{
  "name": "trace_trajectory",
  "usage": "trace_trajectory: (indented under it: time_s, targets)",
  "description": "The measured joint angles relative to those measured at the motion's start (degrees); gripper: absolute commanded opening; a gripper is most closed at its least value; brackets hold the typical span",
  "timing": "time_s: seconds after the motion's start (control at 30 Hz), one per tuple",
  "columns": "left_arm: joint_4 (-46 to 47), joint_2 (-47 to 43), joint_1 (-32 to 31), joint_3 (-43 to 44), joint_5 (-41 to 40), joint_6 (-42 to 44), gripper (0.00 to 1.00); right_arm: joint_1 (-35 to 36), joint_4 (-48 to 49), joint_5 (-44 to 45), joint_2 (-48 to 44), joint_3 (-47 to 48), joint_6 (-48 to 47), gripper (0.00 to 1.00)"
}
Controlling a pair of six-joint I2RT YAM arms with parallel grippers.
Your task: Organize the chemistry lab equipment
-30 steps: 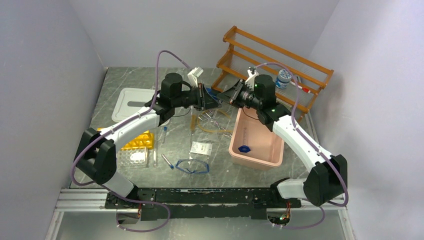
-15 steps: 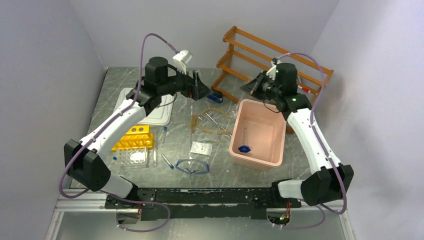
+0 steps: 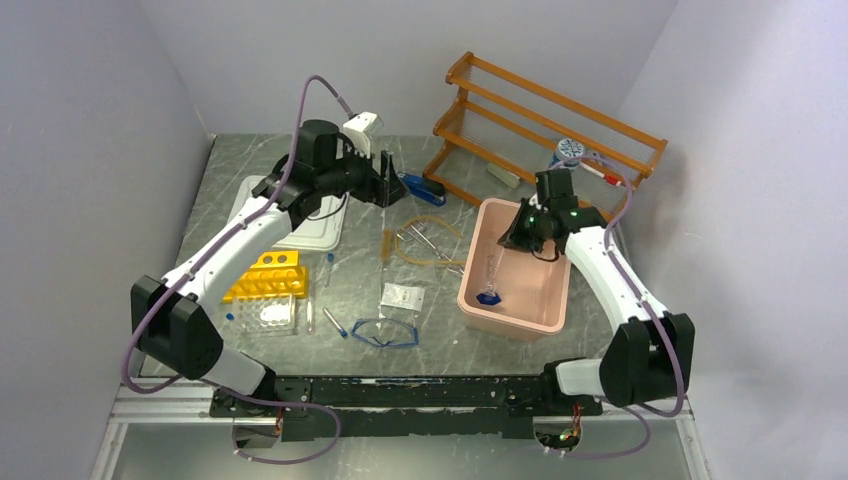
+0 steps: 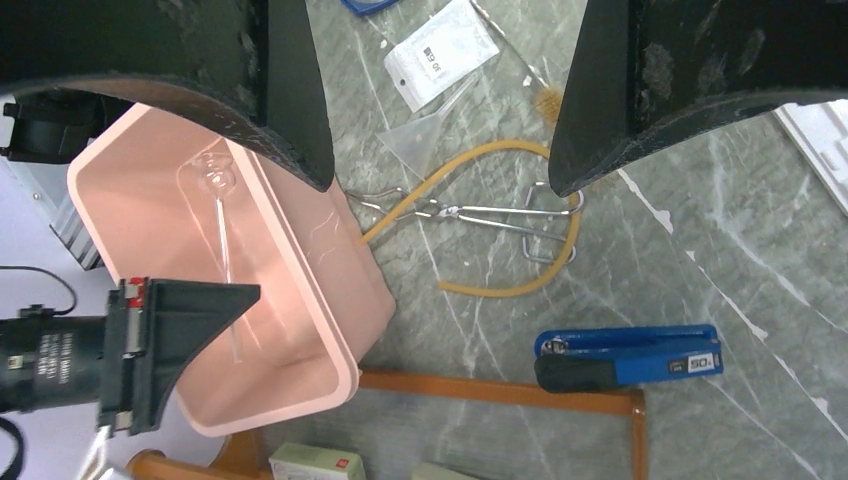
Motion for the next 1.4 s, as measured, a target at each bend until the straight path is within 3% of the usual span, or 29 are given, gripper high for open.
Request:
trace_trajectory:
  time_s: [0.23, 0.57, 0.8, 1.2, 1.4]
  targets:
    - [0.7, 1.4, 0.0, -1.2, 0.8, -0.9, 0.82, 2.0, 7.0, -1.6, 6.6, -5.7, 1.9, 0.00]
    - [2.6, 4.1, 0.0, -1.6, 1.7, -2.0, 0.82, 7.0, 16.0, 2.2, 15.3, -6.8, 2.8, 0.09]
    - [2.5, 4.4, 0.0, -1.6, 1.6, -2.1, 0.82, 7.6, 19.3, 4.7, 15.3, -8.2, 4.4, 0.25]
    - [2.5, 4.4, 0.0, -2.0, -0.3, -2.5, 0.81, 7.7, 14.9, 10.1, 8.3, -7.7, 7.7, 0.29]
    - [2.4, 4.2, 0.0, -4.6, -4.7, -4.2, 0.80, 8.8, 12.6, 10.5, 3.1, -2.4, 6.0, 0.33]
